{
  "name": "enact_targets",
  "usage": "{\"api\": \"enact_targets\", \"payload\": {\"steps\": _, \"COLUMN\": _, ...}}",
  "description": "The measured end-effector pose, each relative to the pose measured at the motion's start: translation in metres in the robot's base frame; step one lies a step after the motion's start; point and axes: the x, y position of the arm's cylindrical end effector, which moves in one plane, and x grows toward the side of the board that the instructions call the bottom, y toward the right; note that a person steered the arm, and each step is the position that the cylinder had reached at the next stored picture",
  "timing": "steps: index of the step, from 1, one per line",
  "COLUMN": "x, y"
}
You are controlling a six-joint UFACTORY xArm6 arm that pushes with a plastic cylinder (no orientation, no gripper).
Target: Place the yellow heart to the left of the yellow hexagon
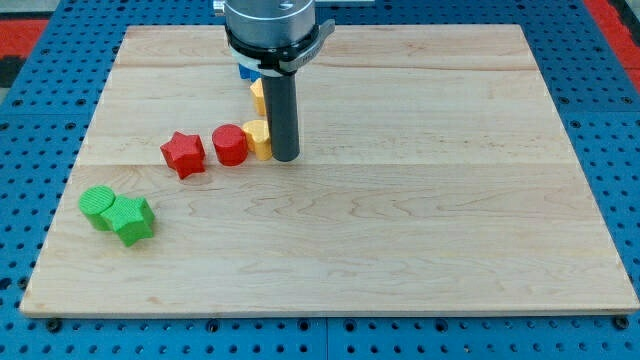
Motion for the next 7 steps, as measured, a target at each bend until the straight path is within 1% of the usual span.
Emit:
{"api": "enact_targets", "payload": {"steps": 1, "x": 0.003, "y": -0.002}}
{"api": "enact_targets", "payload": {"steps": 2, "x": 0.001, "y": -0.041}}
{"api": "enact_targets", "payload": {"steps": 4, "x": -0.053, "y": -0.063}}
{"api": "enact_targets", "payload": {"steps": 6, "x": -0.063, "y": -0.103}}
{"api": "enact_targets", "payload": {"steps": 7, "x": -0.076, "y": -0.082}}
